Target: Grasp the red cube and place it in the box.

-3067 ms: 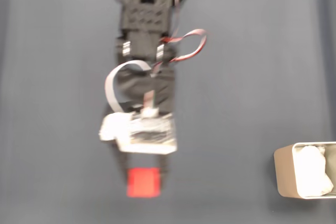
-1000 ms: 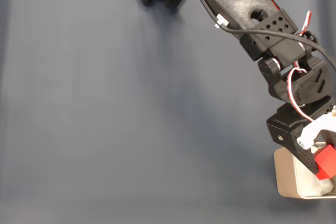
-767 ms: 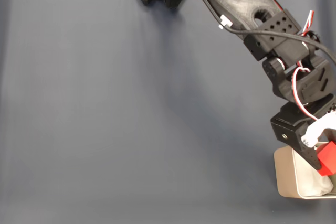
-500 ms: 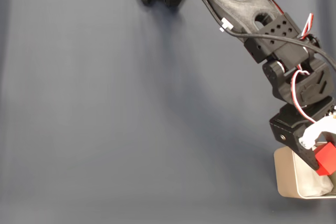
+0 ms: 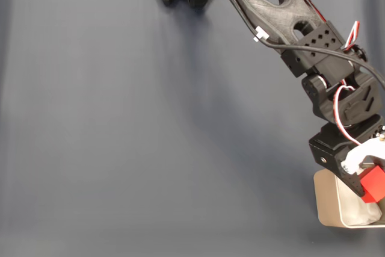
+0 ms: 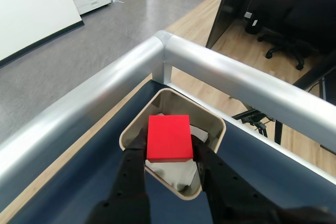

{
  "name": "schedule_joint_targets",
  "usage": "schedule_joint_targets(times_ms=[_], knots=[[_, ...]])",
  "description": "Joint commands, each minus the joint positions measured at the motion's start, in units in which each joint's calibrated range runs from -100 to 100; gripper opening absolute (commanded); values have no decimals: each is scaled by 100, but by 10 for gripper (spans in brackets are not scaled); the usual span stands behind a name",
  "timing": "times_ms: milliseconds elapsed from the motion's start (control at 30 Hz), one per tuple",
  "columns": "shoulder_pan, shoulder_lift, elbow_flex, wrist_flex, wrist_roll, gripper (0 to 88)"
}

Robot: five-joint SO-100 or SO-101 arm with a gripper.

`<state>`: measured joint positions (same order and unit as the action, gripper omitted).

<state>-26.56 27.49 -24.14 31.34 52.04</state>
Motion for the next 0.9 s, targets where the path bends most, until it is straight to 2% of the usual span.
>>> schedule_joint_targets(times_ms=[0,767,867], knots=[[63,-88,-341,-126,-29,85],[234,-123,-341,-134,-5,87],[234,-123,-341,-159,-15,149]])
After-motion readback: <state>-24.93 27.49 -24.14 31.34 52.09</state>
